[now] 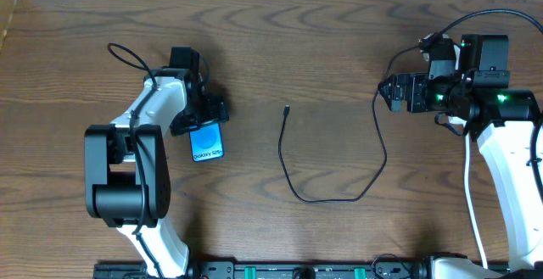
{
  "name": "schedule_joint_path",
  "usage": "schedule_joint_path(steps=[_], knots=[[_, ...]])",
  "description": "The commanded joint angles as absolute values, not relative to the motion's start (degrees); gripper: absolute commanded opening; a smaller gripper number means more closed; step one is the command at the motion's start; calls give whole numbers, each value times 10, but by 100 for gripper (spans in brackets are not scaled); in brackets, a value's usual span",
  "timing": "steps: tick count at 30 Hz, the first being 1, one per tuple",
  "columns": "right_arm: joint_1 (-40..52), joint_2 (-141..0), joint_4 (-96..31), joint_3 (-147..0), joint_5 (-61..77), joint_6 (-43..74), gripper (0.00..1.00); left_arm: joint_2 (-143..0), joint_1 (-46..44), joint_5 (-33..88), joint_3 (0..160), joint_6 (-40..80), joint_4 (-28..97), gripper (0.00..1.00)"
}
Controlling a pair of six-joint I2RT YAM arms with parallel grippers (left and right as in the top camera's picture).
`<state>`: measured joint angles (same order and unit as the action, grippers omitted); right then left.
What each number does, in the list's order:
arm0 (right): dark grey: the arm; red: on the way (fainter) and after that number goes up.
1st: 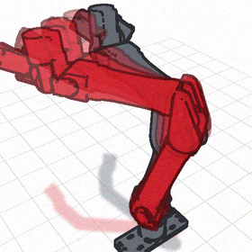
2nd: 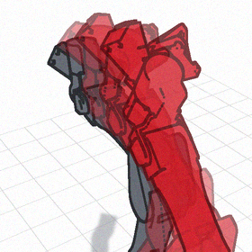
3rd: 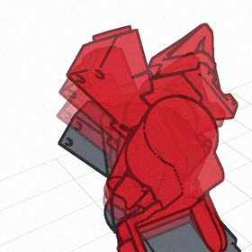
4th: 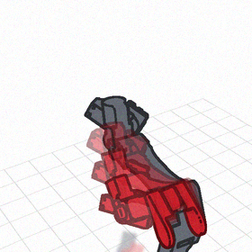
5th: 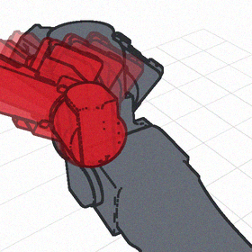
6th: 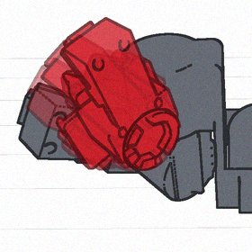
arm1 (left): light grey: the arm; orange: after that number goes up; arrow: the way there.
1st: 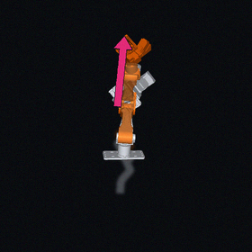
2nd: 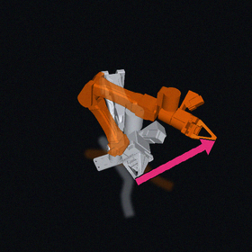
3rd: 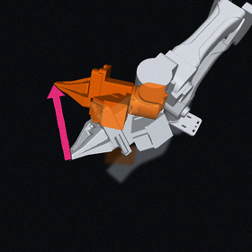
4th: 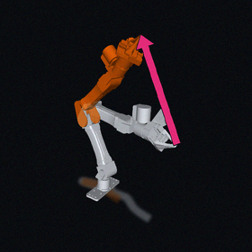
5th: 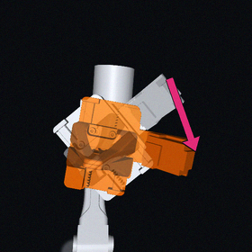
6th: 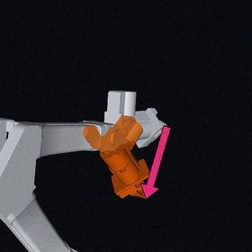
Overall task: Plug charger to phone and switch on socket
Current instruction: 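Lift the phone with the left gripper and tilt it upright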
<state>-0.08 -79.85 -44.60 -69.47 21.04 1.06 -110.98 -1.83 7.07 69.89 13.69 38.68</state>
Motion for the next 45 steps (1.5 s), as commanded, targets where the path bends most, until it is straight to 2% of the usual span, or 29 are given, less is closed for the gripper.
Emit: schedule_joint_path(steps=[1, 16, 26, 38, 45], knots=[[9, -798, -446, -704, 212, 17, 99, -1119, -18, 64, 671, 138, 390, 95], [8, -798, -448, -704, 211, 17, 99, -1119, -17, 55, 632, 75, 402, 95], [9, -798, -449, -704, 211, 17, 99, -1119, -43, 55, 632, 130, 414, 93], [9, -798, -455, -704, 211, 17, 99, -1119, -43, 55, 632, 156, 410, 73], [9, -798, -454, -704, 212, 17, 99, -1113, -43, 56, 673, 156, 435, 72]])
